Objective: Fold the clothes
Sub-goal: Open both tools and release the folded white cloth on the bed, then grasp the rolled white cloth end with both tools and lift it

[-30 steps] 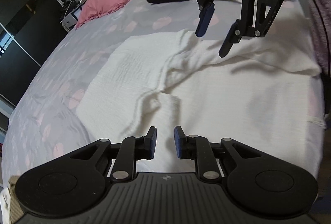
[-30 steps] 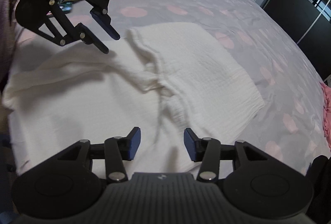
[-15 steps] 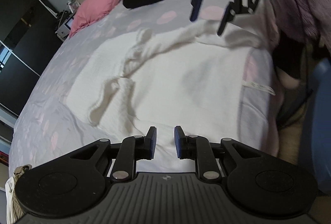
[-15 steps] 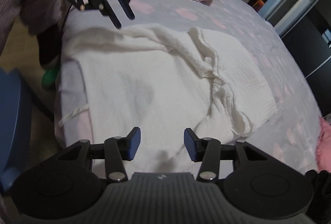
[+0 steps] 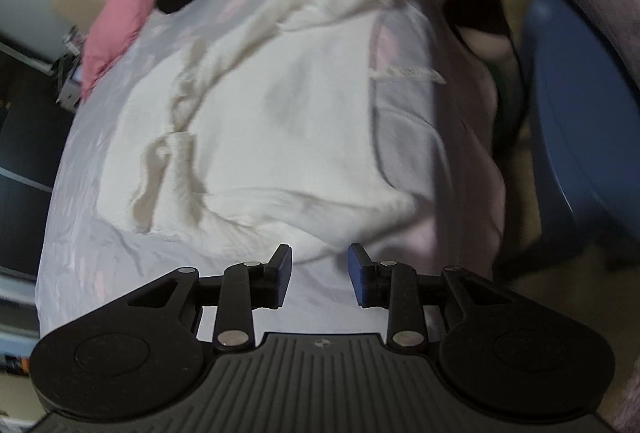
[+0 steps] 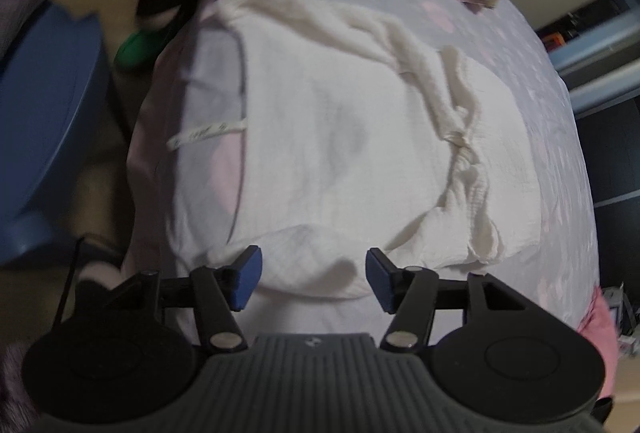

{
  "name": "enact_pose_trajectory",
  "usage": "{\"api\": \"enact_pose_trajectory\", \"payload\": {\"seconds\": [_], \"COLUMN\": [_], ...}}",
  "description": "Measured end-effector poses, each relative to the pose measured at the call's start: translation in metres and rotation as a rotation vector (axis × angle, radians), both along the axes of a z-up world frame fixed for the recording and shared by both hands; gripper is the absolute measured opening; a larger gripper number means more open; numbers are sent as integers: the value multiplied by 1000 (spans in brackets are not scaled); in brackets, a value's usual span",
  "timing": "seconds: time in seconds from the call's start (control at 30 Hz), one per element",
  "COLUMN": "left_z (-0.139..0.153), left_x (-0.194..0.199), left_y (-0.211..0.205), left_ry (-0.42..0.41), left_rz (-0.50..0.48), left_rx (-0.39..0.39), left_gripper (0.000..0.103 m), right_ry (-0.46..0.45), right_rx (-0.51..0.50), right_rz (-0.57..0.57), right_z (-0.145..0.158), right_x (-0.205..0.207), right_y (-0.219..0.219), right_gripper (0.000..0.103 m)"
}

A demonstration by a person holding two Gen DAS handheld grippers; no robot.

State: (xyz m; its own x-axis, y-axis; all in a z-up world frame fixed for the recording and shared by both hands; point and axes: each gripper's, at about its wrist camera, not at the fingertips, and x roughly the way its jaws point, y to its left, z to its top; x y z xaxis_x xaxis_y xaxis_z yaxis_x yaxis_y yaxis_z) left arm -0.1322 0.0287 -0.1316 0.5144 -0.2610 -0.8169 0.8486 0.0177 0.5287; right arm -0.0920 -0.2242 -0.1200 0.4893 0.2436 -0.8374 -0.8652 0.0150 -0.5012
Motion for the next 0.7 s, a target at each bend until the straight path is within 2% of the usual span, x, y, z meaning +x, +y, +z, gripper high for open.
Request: {"api": "enact_pose_trajectory", "payload": {"seconds": [0.13,0.23,0.37,0.47,0.57,0.6,0.7], "left_z": [-15,-22,-30,-36,-41,-43,-48], "left_x": [-11,-14,-16,-16,-16,-16,-18], "left_y": [0,-3,-5,-8,-12,-13,-17], "left_ry": [-51,-82,-118,-135,-146,-154,-182], "left_rz": [-76,-107,-158,-186,-202,-213,-248], "left_rx": [60,64,90,93,90,92,102], "left_gripper": [33,36,38,38,38,38,38], "right_ry": [-23,-69,-94,-141,-139,-135,-123], "right_rx": [-79,-135,-142,-182,-178,-168,-135], "right_rz": [49,93,142,189,198,194,167], "right_z": [-9,-20,-28,-38,-39,-39,-36], "right_x": [-9,-16,-23,-28,-28,-27,-22], "right_y": [-1,-2,0,1,4,5,8], "right_gripper": [65,66,66,64,63,62,45]}}
